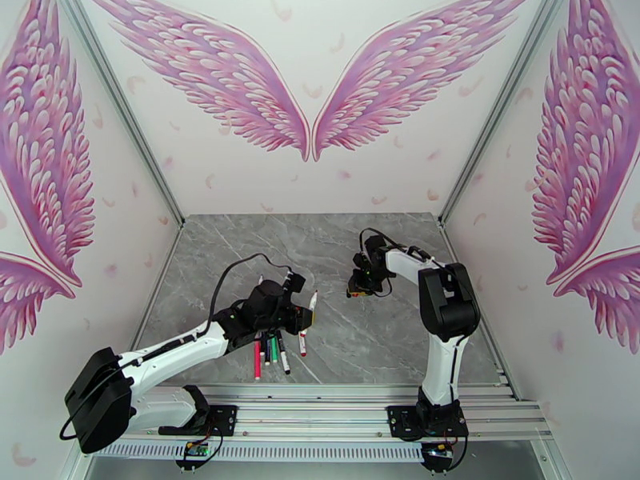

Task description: Open the pen caps

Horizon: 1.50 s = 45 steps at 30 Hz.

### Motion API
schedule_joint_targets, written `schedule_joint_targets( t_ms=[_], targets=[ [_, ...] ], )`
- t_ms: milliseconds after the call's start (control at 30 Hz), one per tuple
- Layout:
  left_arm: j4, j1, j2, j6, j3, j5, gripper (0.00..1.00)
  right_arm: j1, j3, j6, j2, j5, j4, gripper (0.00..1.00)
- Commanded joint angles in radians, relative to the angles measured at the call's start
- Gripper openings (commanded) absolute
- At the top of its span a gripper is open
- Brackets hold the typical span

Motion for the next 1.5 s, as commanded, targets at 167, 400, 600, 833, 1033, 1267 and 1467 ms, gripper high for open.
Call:
schedule_joint_targets(
  t_ms=[167, 400, 600, 833, 1033, 1267, 1467],
  targets=[
    [0.005, 0.003, -0.018, -0.014, -0.014, -0.001, 0.01, -0.008, 0.019, -0.008, 0.019, -0.020, 0.008, 0.28],
    [-0.022, 0.003, -0.015, -0.002, 0.012, -0.010, 0.01, -0.007, 0.020, -0.005, 0.013, -0.022, 0.008, 0.30],
    [-0.075, 0.003, -0.016, -0.001, 0.031, -0.068, 0.01, -0.005, -0.007, 0.014, -0.039, -0.005, 0.028, 0.31],
    [-0.237, 0.009, 0.000, 0.009, 0.089, -0.239, 0.01, 0.009, -0.186, 0.082, -0.222, 0.038, 0.172, 0.34],
    [-0.354, 0.055, 0.073, 0.030, 0.173, -0.349, 0.01, 0.058, -0.413, 0.166, -0.429, 0.080, 0.375, 0.46],
    [-0.447, 0.140, 0.183, 0.091, 0.282, -0.450, 0.02, 0.138, -0.629, 0.239, -0.691, 0.088, 0.541, 0.65],
    [-0.462, 0.212, 0.299, 0.142, 0.333, -0.529, 0.01, 0.238, -0.727, 0.325, -0.878, 0.084, 0.631, 0.95]
  ],
)
